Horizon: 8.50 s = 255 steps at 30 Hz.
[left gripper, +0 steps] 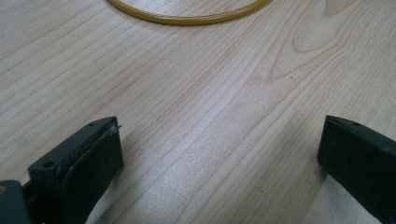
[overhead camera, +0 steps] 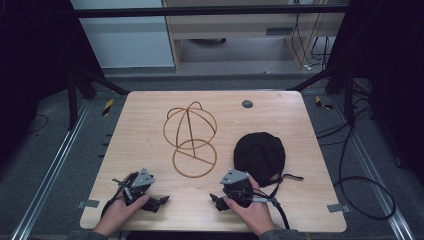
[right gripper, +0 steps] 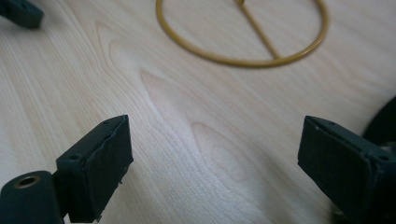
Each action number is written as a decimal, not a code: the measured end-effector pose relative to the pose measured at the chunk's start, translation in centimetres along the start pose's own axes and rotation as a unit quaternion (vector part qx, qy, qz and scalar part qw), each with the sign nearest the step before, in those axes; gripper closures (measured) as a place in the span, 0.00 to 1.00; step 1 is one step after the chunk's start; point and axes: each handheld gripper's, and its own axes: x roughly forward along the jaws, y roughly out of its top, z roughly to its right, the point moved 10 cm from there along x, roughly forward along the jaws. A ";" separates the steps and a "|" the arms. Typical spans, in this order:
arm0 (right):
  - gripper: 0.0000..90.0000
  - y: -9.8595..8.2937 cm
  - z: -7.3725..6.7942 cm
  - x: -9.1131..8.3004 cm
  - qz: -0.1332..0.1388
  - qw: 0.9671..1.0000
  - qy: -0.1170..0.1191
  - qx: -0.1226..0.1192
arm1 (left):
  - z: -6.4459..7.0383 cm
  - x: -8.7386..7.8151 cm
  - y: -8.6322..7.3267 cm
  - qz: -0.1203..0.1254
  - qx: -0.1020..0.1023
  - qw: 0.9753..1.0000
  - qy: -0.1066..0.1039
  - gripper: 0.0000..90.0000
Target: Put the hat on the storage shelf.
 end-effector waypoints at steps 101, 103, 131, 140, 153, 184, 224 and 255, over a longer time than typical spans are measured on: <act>0.71 4.4 17.0 -6.0 -0.271 0.963 -0.006 0.000 | 0.0 0.0 0.0 0.002 -0.002 1.000 0.001 0.00; 0.78 4.2 17.1 -5.9 -0.273 0.962 -0.003 -0.005 | 0.0 0.0 0.0 0.002 -0.002 1.000 0.001 0.00; 0.82 10.9 14.9 -13.9 -0.174 0.984 0.003 -0.035 | 0.0 0.0 0.0 0.001 -0.002 1.000 0.001 0.00; 0.82 13.6 13.4 -16.2 -0.150 0.987 -0.001 -0.061 | 0.0 0.0 0.0 0.001 -0.003 1.000 0.001 0.00; 0.82 15.6 12.8 -17.3 -0.134 0.988 -0.008 -0.079 | 0.0 0.0 0.0 0.001 -0.003 1.000 0.001 0.00; 0.81 22.1 10.9 -19.9 -0.068 0.992 -0.014 -0.109 | 0.0 0.0 0.0 0.001 -0.003 1.000 0.001 0.00; 0.81 27.1 8.0 -18.2 -0.026 0.992 0.016 -0.123 | 0.0 0.0 0.0 0.001 -0.003 1.000 0.002 0.00; 0.81 29.8 5.5 -14.7 -0.026 0.990 0.031 -0.134 | 0.0 0.0 0.0 -0.001 -0.003 1.000 0.001 0.00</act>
